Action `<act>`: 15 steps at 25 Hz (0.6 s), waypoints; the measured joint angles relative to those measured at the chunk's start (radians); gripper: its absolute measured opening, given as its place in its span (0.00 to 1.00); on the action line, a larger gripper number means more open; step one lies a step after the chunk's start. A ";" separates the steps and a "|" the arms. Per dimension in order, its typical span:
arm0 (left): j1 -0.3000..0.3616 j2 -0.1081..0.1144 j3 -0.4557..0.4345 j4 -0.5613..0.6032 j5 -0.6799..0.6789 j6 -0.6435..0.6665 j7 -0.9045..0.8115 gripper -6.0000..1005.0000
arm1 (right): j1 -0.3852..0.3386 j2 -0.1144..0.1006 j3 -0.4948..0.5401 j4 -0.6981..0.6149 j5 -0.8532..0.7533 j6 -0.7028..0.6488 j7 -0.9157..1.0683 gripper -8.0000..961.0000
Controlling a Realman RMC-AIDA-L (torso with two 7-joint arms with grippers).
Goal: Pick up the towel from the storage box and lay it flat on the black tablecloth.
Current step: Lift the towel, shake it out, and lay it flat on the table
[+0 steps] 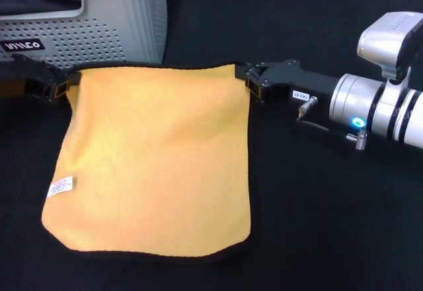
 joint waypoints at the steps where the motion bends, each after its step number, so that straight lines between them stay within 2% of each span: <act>1: 0.000 -0.002 0.005 0.000 0.000 -0.004 0.000 0.04 | 0.000 0.000 0.000 0.000 0.000 0.007 0.000 0.14; 5: 0.002 -0.007 0.011 -0.001 0.000 -0.016 0.001 0.04 | 0.000 0.000 0.001 0.001 0.000 0.014 0.001 0.15; 15: 0.008 -0.004 0.024 0.000 0.002 -0.020 0.002 0.04 | -0.007 0.000 0.002 -0.002 0.000 0.002 0.000 0.15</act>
